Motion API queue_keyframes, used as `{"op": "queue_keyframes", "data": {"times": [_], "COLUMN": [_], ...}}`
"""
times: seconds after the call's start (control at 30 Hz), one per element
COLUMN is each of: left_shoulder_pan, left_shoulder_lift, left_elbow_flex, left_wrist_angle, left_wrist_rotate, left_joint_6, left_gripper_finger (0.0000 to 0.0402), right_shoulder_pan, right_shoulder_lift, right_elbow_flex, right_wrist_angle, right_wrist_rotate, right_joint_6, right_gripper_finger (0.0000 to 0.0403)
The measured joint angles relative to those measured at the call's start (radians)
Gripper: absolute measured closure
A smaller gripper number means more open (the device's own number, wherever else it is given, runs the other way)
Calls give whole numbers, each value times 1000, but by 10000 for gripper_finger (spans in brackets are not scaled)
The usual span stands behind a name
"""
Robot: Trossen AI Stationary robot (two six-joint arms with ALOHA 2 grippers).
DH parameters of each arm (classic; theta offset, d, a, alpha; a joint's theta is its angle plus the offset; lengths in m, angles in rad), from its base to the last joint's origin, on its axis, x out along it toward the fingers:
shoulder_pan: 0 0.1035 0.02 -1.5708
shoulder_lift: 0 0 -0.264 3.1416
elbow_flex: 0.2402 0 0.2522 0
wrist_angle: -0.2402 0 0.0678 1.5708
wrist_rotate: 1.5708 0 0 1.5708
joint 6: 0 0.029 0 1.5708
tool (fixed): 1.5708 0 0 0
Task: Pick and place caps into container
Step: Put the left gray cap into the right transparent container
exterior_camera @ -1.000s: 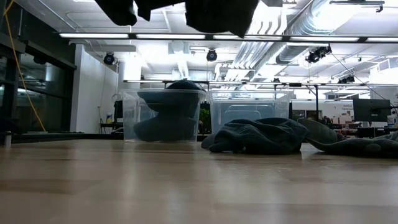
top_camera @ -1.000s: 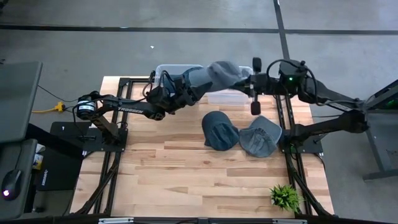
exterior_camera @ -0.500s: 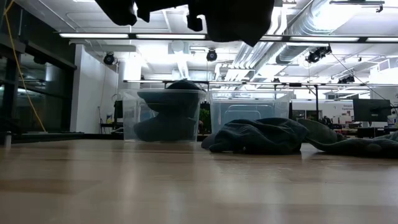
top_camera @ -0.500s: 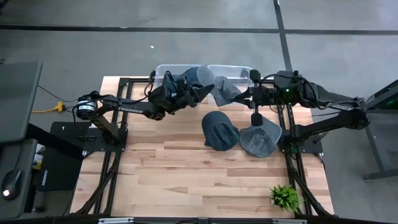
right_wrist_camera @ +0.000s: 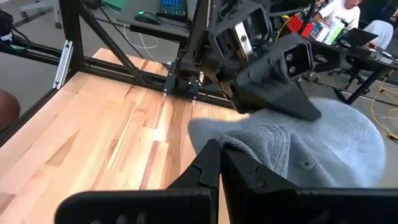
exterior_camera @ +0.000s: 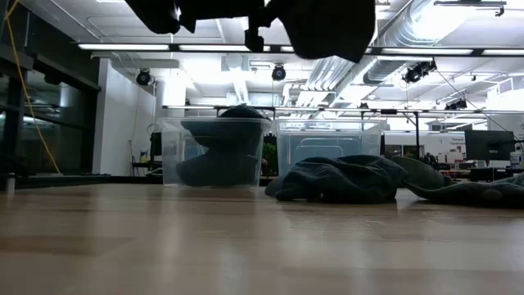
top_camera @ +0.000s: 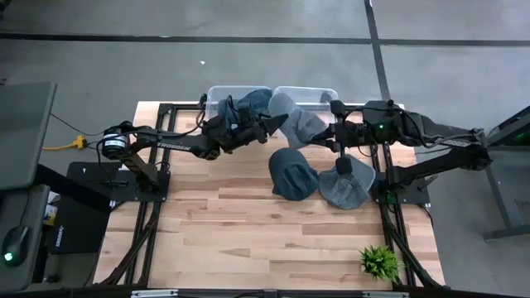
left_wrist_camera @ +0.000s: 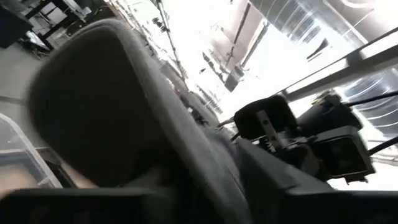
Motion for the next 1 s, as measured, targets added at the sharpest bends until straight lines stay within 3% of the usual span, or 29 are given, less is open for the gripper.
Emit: {"op": "queue_keyframes", "data": {"times": [0.07,0.13,0.5,0.83,1.0], "left_shoulder_pan": [0,-1,0,7,19], "left_shoulder_lift": [0,0,0,0,0], "left_elbow_flex": [0,1,1,0,0], "left_wrist_angle": [-6,-3,-35,-61,-64], "left_wrist_rotate": [1,4,21,9,24], "left_joint_6": [10,14,82,112,113], "left_gripper_finger": [356,386,396,398,398], "right_shoulder_pan": [0,0,0,0,-1], "right_shoulder_lift": [0,0,-2,-68,-112], "right_elbow_flex": [0,-1,-1,-2,-1], "right_wrist_angle": [-2,-8,-43,-56,-143], "right_wrist_rotate": [1,4,83,199,336], "right_joint_6": [-1,-2,31,-42,-29], "right_gripper_finger": [403,403,384,257,192]}}
